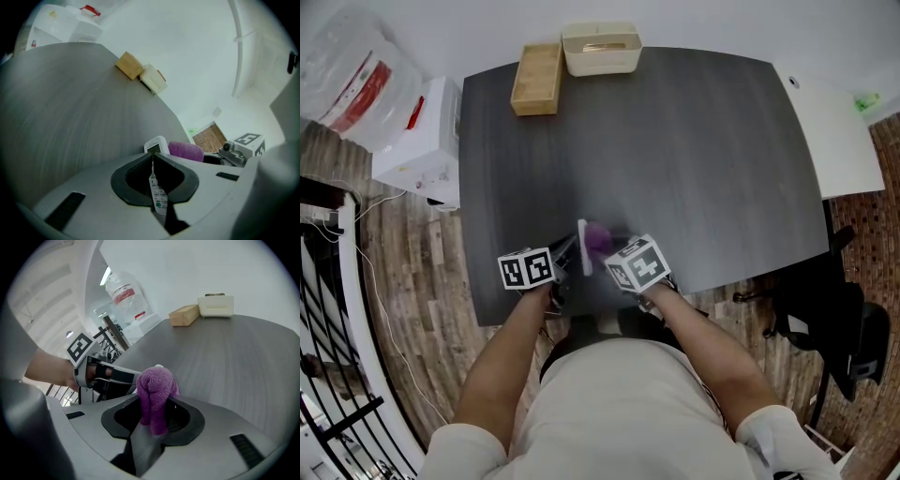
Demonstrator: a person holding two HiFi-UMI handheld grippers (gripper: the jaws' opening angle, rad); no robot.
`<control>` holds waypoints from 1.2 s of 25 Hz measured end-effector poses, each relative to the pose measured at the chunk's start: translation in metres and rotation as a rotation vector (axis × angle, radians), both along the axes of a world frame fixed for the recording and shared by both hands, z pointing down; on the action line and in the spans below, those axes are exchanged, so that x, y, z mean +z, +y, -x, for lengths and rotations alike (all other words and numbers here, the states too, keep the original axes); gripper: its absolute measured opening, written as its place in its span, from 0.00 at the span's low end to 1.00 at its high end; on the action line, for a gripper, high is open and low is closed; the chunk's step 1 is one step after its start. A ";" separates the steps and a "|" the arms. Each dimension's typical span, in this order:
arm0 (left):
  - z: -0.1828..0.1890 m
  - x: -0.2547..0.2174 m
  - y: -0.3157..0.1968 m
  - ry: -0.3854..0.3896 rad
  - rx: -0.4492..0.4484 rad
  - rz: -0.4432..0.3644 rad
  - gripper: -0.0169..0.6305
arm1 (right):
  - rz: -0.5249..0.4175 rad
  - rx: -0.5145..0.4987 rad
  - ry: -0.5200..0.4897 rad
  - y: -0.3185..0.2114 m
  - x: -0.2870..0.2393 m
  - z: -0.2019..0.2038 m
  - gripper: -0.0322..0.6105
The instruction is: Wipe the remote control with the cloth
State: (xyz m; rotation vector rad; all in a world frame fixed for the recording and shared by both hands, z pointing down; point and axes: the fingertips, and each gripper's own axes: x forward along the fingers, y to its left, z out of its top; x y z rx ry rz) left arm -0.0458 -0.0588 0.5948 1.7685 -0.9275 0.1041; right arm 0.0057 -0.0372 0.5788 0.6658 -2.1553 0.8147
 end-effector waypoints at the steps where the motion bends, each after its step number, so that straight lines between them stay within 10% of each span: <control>1: 0.002 -0.001 0.000 0.009 -0.008 -0.005 0.04 | -0.005 -0.008 0.003 0.000 -0.001 0.003 0.26; 12: 0.060 -0.005 0.014 -0.093 -0.070 -0.063 0.04 | -0.034 -0.176 0.097 0.013 0.012 0.033 0.26; 20: 0.043 -0.006 0.030 -0.543 0.228 -0.224 0.04 | -0.072 -0.162 0.163 -0.009 0.008 0.028 0.26; 30: 0.031 0.001 0.025 -0.540 0.247 -0.204 0.03 | -0.115 -0.256 0.255 -0.022 0.007 0.034 0.26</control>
